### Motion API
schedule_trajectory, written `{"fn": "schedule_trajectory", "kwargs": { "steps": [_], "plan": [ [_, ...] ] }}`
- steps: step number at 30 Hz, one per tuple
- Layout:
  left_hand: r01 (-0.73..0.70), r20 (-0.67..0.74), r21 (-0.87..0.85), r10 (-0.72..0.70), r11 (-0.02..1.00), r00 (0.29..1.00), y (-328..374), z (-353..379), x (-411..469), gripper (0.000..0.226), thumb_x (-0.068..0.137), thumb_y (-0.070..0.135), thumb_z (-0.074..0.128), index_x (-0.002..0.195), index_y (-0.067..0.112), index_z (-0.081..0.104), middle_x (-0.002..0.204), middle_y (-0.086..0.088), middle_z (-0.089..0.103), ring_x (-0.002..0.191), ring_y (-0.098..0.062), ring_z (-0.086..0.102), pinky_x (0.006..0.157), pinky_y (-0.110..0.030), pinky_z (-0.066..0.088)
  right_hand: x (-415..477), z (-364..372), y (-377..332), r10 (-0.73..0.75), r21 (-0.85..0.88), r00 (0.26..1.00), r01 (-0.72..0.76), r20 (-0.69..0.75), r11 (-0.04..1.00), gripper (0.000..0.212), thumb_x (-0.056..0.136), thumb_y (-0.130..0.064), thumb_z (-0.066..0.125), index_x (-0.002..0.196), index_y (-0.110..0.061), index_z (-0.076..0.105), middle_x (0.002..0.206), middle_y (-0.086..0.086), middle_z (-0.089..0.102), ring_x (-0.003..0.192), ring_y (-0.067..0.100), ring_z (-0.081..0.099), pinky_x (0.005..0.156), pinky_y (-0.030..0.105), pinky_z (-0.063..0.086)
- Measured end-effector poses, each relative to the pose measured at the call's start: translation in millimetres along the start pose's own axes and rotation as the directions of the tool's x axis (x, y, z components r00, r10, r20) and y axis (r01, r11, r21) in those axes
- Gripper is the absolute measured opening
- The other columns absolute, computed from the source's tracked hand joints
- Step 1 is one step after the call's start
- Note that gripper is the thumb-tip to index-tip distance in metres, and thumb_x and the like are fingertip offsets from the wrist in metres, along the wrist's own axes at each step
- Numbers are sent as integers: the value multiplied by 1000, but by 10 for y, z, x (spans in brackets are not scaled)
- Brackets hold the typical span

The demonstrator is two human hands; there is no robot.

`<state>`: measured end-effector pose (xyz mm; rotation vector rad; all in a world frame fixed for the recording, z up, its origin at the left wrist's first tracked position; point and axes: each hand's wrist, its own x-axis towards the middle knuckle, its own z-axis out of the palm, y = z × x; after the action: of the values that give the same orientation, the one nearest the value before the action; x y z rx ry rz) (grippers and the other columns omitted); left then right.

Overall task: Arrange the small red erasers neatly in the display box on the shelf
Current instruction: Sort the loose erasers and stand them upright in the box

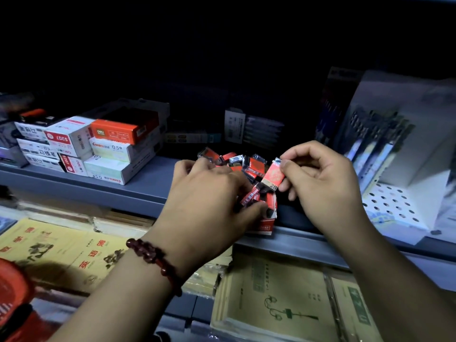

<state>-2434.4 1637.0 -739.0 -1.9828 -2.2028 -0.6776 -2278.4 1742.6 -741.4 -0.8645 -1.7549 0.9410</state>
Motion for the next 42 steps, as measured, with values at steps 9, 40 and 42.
{"fn": "schedule_trajectory", "kwargs": {
  "steps": [9,40,42],
  "plan": [
    [108,86,122,-119,987,989,165,-26,222,53,74,80,62,91,29,61,87,11,65,99,-18,59,101,-46,34,59,14,68,-8,-27,1000,7,-18,1000,20,94,-7,64,85,-24,66,59,5,69,52,11,64,58,31,47],
    [100,76,264,-124,959,989,224,123,350,59,72,85,57,81,27,60,81,9,57,104,-24,58,96,-43,34,5,17,78,-26,-90,996,18,-86,996,16,94,-12,64,86,-26,67,69,2,70,54,13,62,55,23,45],
    [101,77,265,-125,959,989,224,120,349,60,71,85,58,81,27,62,82,9,59,102,-23,58,96,-43,33,-11,4,92,-22,-98,996,14,-88,995,16,93,-12,64,86,-25,66,68,3,70,55,15,64,54,26,47]
  ]
}}
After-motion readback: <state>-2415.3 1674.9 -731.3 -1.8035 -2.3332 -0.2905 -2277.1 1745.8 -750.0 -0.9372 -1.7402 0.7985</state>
